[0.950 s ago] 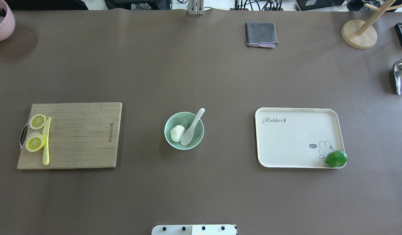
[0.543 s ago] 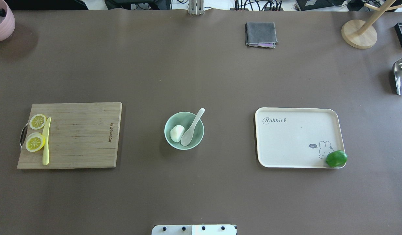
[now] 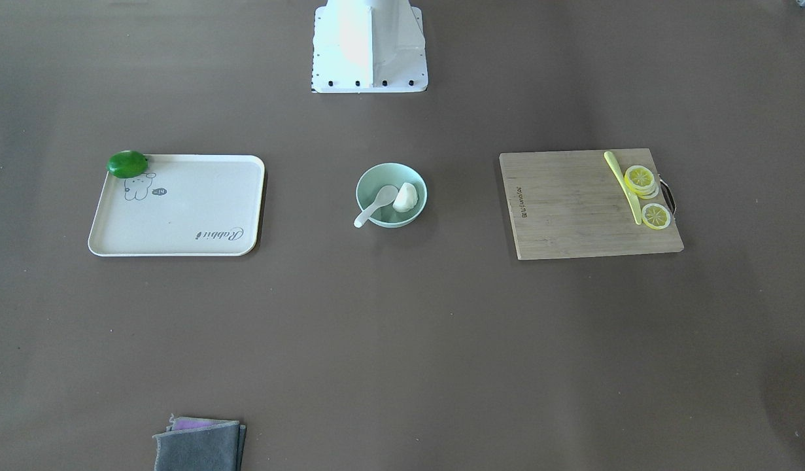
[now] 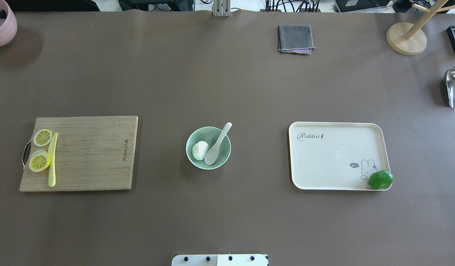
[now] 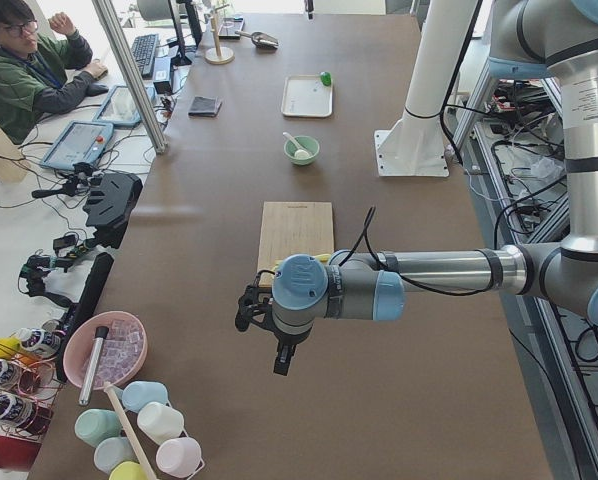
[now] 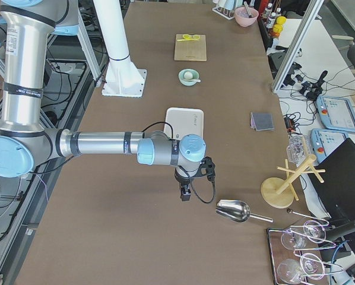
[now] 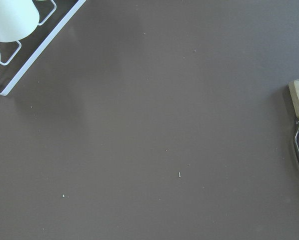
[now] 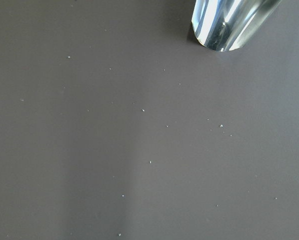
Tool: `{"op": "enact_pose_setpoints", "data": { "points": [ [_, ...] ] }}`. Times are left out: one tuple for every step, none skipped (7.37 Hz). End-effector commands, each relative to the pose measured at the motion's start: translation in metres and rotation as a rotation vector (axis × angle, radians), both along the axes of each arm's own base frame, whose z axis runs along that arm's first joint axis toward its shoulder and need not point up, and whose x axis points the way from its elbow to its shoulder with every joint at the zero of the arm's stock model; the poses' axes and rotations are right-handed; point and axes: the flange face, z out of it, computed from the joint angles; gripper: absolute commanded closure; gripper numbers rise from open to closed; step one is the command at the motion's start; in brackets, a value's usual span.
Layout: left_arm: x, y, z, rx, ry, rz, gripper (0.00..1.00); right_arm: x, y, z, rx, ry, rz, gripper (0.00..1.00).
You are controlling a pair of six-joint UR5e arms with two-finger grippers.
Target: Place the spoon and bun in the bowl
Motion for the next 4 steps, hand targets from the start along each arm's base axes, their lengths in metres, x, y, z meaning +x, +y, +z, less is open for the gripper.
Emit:
{"op": "enact_pose_setpoints", "data": {
  "points": [
    [0.0000,0.0000,0.0000,0.000,0.000,0.000,0.02,-0.0028,-0.0003,-0.0010,0.002,-0.003,-0.006,0.00],
    [0.0000,0.0000,0.0000,0.000,0.000,0.000,0.02,-0.0034,-0.0003,-0.0010,0.002,-0.003,-0.007,0.00],
    [0.0000,0.0000,0.0000,0.000,0.000,0.000,0.02,-0.0041,-0.0003,-0.0010,0.002,-0.003,-0.009,0.00],
    [0.0000,0.0000,0.0000,0.000,0.000,0.000,0.02,-0.0054,-0.0004,-0.0010,0.002,-0.003,-0.012,0.00]
  ]
}}
